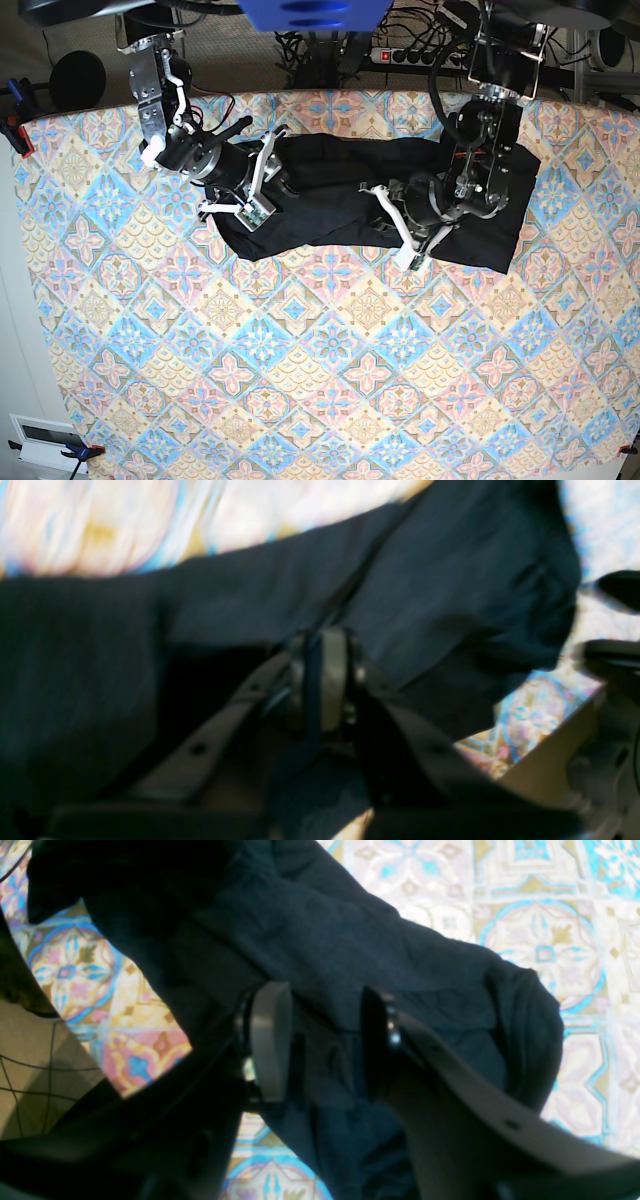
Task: Layout the t-shirt on the table in an organized manner, then fold the t-shirt properly
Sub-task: 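Fold the shirt end over onto the body with the left gripper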
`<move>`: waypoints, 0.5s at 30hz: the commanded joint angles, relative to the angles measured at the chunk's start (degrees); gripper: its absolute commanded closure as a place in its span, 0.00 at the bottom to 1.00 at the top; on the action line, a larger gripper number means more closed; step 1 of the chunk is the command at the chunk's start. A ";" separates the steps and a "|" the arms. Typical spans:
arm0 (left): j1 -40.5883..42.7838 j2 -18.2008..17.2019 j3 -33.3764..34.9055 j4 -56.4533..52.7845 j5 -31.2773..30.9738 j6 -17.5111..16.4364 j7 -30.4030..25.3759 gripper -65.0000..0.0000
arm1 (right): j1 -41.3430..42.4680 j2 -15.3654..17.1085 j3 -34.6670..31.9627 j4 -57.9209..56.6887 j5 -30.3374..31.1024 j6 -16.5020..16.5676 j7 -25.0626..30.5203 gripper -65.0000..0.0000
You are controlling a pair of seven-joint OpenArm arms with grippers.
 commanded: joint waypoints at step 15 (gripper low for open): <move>-5.89 5.37 -3.62 -3.86 0.28 0.13 0.17 1.00 | 2.42 0.25 2.62 0.89 0.48 0.22 1.32 0.65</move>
